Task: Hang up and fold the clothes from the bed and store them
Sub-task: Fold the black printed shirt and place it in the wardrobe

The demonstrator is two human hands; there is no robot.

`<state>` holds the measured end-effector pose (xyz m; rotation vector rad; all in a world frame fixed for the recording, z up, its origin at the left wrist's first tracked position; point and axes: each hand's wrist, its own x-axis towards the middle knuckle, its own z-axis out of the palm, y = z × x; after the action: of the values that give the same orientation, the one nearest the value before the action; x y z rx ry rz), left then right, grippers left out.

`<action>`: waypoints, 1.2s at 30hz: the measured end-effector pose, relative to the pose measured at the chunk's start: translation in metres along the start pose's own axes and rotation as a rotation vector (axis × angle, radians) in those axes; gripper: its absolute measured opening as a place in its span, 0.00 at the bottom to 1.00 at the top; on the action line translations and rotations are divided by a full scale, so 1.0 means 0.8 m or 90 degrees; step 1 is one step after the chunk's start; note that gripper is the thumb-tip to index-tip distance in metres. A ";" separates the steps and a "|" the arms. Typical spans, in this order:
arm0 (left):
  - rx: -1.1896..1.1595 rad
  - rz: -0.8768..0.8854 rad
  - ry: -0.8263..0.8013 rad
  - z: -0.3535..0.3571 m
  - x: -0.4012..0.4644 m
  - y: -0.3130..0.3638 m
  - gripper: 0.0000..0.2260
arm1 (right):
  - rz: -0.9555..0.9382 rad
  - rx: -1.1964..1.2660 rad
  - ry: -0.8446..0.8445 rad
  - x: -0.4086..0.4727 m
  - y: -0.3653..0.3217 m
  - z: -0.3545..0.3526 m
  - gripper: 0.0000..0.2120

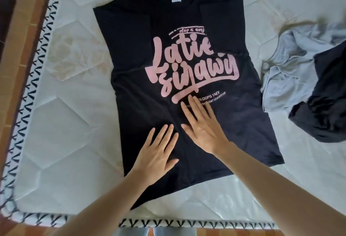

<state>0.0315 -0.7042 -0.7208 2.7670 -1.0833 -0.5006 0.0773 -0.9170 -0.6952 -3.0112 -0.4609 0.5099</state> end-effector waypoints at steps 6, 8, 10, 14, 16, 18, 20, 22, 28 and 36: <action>-0.013 -0.054 -0.080 0.012 -0.022 0.082 0.43 | -0.092 -0.008 -0.032 -0.103 0.024 0.029 0.39; -0.004 -0.089 -0.101 0.015 -0.024 0.095 0.44 | -0.125 -0.019 -0.065 -0.134 0.041 0.041 0.42; 0.009 -0.110 -0.114 0.017 -0.026 0.103 0.44 | -0.160 -0.042 -0.098 -0.164 0.060 0.051 0.43; 0.044 -0.109 -0.121 0.024 -0.042 0.117 0.38 | -0.176 -0.095 -0.141 -0.217 0.095 0.066 0.41; 0.067 -0.104 -0.122 0.030 -0.051 0.125 0.40 | -0.144 -0.119 -0.127 -0.235 0.109 0.075 0.39; 0.081 -0.125 -0.129 0.032 -0.054 0.134 0.44 | -0.091 -0.144 -0.077 -0.245 0.119 0.083 0.33; 0.102 -0.154 -0.135 0.035 -0.053 0.141 0.48 | -0.055 -0.164 -0.032 -0.246 0.124 0.090 0.26; 0.114 -0.175 -0.129 0.034 -0.051 0.145 0.48 | -0.047 -0.181 -0.003 -0.245 0.125 0.095 0.25; 0.094 -0.174 -0.088 0.017 -0.044 0.139 0.43 | 0.031 -0.090 0.007 -0.238 0.116 0.089 0.36; 0.008 -0.216 -0.115 -0.029 -0.021 0.112 0.23 | 0.195 -0.006 -0.019 -0.206 0.124 0.029 0.18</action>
<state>-0.0286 -0.7588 -0.6734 2.9754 -0.6438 -0.7991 -0.0506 -1.0608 -0.6755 -3.1020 0.0010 0.5707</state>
